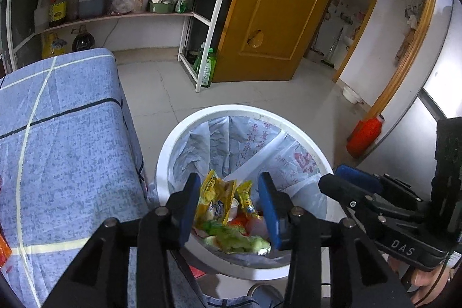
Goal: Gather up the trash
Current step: 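Carry the green packet and clear cup over the bin and open both tools, then grasp the red printed bag with the left tool while the right tool grasps the orange sachet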
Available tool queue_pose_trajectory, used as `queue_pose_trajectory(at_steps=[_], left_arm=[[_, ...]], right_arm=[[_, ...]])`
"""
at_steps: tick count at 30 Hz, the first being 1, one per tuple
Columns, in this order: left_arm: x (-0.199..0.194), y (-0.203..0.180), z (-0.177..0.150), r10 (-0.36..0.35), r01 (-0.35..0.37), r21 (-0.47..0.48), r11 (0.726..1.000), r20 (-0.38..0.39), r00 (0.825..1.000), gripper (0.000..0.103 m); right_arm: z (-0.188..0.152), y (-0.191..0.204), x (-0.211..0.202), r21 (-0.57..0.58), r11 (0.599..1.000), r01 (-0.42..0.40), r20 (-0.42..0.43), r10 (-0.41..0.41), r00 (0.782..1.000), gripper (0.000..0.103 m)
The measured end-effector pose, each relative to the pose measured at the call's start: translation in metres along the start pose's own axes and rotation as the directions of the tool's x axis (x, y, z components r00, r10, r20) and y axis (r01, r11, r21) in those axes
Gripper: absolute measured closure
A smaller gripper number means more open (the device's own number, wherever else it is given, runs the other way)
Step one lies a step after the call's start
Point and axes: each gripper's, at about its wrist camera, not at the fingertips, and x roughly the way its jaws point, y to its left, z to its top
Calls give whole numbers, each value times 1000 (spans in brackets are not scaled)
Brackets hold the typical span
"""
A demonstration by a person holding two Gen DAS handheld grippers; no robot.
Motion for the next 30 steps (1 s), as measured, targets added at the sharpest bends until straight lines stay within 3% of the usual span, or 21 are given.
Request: queue_pose_trajectory(at_steps=[8, 15, 26, 30], left_arm=[[-24, 4, 1, -11, 11, -5, 1000, 45, 999, 60], [-57, 24, -3, 28, -26, -27, 999, 96, 995, 60], [-111, 88, -11, 177, -164, -92, 982, 156, 972, 59], [-130, 123, -20, 253, -232, -134, 963, 168, 953, 50]], right_arm=[[6, 9, -11, -5, 1000, -27, 30, 27, 999, 58], [13, 36, -22, -46, 996, -80, 63, 82, 995, 58], [19, 107, -14, -153, 970, -188, 40, 196, 980, 58], [19, 135, -9, -194, 954, -229, 26, 239, 971, 58]])
